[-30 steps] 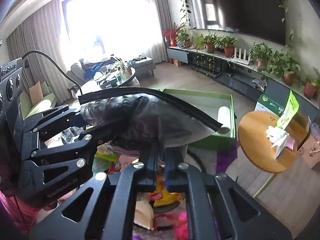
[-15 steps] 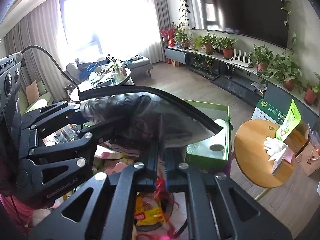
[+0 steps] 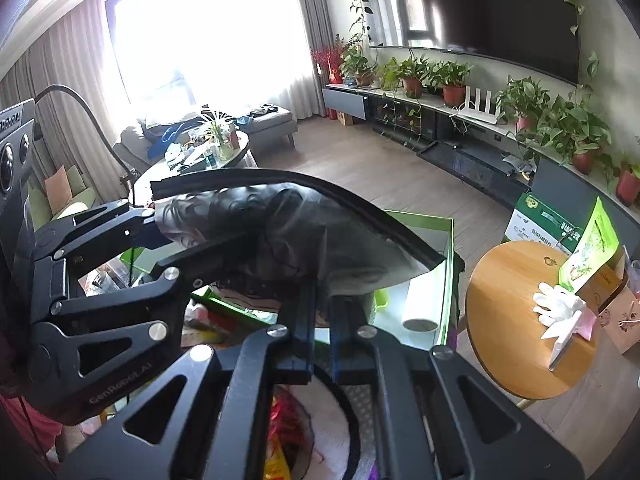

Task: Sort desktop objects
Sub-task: 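Carry the silver foil bag over the green-rimmed box lid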

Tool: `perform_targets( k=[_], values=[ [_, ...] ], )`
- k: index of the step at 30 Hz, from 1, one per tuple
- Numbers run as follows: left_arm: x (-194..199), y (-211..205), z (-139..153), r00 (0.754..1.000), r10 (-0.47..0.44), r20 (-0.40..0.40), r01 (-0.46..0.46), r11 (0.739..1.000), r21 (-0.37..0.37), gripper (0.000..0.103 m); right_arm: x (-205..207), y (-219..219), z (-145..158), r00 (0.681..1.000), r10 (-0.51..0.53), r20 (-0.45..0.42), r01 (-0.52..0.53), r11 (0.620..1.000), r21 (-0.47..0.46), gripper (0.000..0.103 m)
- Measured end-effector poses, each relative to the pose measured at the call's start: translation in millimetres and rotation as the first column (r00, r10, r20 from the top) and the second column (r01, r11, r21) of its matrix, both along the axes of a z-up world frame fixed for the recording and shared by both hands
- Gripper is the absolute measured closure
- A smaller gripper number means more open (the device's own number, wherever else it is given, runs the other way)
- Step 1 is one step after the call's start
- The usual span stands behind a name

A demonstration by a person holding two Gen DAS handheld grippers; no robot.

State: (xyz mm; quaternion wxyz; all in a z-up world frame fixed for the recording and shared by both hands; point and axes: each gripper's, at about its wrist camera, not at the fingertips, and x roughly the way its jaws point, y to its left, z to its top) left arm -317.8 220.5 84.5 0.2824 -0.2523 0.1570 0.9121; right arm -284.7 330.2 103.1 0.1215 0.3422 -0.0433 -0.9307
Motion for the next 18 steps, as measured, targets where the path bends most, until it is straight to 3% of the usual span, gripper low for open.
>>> perform_targets(
  k=[18],
  values=[
    [-51.1, 26.2, -29.9, 0.998, 0.011, 0.056, -0.008, 0.998, -0.056, 0.075, -52.4, 13.8, -34.9, 0.998, -0.006, 0.060, 0.007, 1.000, -0.015, 0.096]
  ],
)
